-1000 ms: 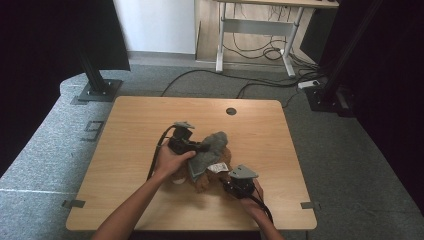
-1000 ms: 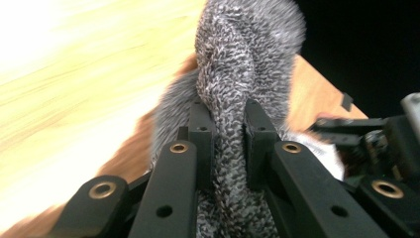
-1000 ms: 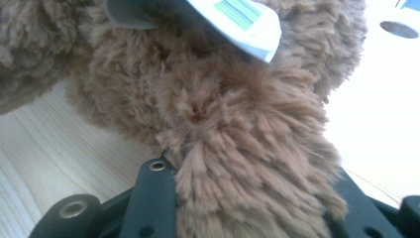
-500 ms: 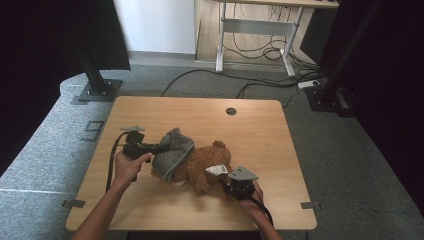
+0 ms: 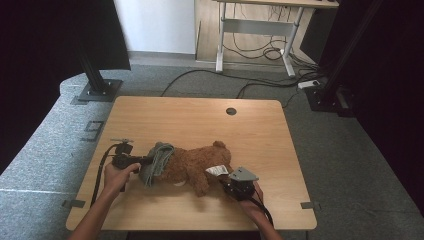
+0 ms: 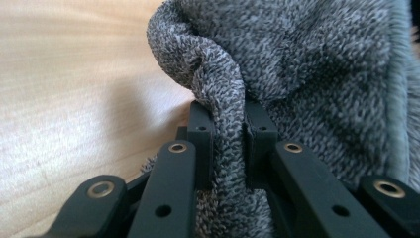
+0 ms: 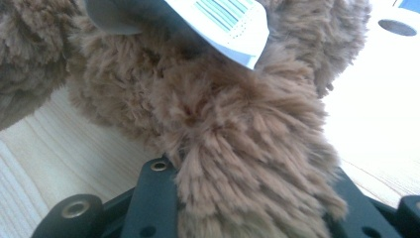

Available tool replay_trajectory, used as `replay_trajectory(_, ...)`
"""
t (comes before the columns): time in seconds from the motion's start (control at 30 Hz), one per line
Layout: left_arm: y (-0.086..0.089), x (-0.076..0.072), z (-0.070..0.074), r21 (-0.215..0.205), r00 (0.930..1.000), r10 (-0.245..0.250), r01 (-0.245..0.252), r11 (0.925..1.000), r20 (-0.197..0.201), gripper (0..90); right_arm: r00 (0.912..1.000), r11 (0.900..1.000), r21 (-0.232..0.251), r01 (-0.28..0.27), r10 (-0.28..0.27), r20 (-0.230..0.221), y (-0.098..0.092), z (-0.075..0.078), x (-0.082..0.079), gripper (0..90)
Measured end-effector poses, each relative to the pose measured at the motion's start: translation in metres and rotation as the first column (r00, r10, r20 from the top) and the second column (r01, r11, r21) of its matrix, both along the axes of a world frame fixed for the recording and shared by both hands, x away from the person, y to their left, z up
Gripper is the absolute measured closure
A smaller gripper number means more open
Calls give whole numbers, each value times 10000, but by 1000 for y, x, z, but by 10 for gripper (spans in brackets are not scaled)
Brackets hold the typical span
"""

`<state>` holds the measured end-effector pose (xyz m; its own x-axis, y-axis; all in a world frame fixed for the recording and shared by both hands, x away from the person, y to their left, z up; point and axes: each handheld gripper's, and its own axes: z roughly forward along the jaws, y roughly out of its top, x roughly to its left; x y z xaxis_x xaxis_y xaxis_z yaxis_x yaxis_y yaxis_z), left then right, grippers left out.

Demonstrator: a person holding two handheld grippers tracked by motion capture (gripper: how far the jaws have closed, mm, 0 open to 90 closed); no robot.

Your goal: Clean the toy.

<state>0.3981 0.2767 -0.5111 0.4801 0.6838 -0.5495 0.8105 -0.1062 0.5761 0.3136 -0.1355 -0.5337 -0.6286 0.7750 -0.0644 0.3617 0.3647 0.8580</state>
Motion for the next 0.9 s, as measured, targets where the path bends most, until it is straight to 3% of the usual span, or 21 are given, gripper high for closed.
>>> replay_trajectory(0.07,-2,1,-4,262,10000,-27,30,9997,-94,769,10000,10000,20,-12,11,19,-1,0,-1,646)
replay_trajectory(0.13,-3,3,-5,245,9999,-34,38,9997,-159,769,10000,10000,72,-26,26,-14,-1,0,-2,645)
replay_trajectory(0.23,0,2,5,186,9999,33,-35,9998,101,768,10000,9999,141,-41,42,-23,-2,0,-1,643)
replay_trajectory(0.3,3,1,17,-206,9990,67,-58,9998,449,769,10000,9998,180,-84,85,-40,-3,0,-1,641)
replay_trajectory(0.4,5,0,40,-1236,9957,3,111,9923,923,769,9999,9997,185,-143,144,-26,-3,0,-1,640)
replay_trajectory(0.53,-6,5,65,-1594,9906,-221,437,9862,1354,768,9997,9997,70,-237,237,61,-2,0,-1,640)
replay_trajectory(0.63,-25,12,77,-2133,9882,-640,930,9726,1392,768,9997,9997,25,-241,241,88,-1,0,-2,639)
replay_trajectory(0.77,-58,18,81,-1541,9801,-1065,1328,9791,1676,768,9996,9997,-6,-262,262,126,-1,0,-3,638)
replay_trajectory(0.83,-74,20,79,-1108,9779,-1257,1453,9832,1670,768,9994,9995,-40,-313,314,176,-1,0,-3,637)
replay_trajectory(0.9,-86,21,75,-852,9758,-1495,1645,9827,1592,768,9993,9995,-74,-320,321,164,-1,0,-5,636)
